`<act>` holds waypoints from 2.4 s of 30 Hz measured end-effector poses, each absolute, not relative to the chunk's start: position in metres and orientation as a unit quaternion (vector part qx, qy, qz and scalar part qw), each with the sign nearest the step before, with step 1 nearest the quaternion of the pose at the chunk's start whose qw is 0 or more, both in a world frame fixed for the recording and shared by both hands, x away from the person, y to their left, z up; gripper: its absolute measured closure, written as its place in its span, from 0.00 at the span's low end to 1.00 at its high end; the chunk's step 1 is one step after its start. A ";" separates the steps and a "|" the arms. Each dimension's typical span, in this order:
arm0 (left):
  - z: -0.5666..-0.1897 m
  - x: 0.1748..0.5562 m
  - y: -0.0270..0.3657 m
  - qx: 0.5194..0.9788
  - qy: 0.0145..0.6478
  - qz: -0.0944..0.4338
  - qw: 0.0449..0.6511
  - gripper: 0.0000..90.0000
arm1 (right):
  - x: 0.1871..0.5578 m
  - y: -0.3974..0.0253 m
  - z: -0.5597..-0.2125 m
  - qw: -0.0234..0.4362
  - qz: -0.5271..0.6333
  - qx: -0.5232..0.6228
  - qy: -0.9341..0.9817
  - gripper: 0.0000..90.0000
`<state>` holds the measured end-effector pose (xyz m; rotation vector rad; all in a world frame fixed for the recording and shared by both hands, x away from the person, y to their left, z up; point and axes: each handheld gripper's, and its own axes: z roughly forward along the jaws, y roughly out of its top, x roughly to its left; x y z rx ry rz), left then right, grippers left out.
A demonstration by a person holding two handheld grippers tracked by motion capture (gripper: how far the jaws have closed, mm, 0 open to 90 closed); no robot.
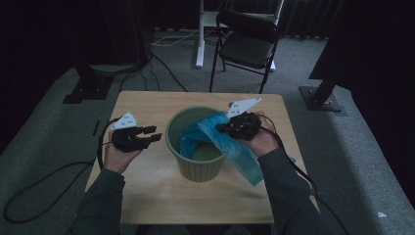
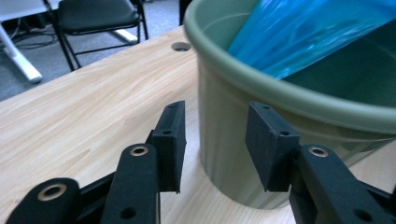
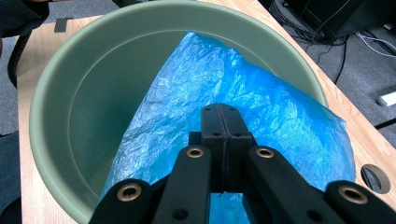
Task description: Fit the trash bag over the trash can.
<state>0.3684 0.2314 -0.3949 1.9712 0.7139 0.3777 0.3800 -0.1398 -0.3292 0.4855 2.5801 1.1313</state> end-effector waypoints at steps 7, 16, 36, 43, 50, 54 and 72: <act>-0.377 0.368 0.219 0.812 0.275 0.174 0.485 0.60 | 0.378 -0.134 -0.321 0.142 0.394 0.154 0.895 1.00; -0.362 0.370 0.193 0.829 0.231 0.169 0.480 0.56 | 0.378 -0.127 -0.317 0.143 0.392 0.146 0.897 1.00; -0.342 0.387 0.138 0.885 0.132 0.168 0.414 0.62 | 0.379 -0.124 -0.309 0.129 0.405 0.135 0.895 1.00; -0.345 0.390 0.116 0.896 0.122 0.177 0.389 0.71 | 0.379 -0.122 -0.305 0.126 0.411 0.131 0.893 1.00; -0.346 0.389 0.114 0.897 0.117 0.179 0.386 0.99 | 0.379 -0.123 -0.306 0.123 0.409 0.130 0.895 0.98; -0.345 0.388 0.121 0.897 0.122 0.182 0.384 0.99 | 0.379 -0.130 -0.303 0.117 0.428 0.136 0.886 0.86; -0.350 0.392 0.156 0.882 0.164 0.188 0.399 0.99 | 0.368 -0.173 -0.315 0.132 0.413 0.172 0.884 0.65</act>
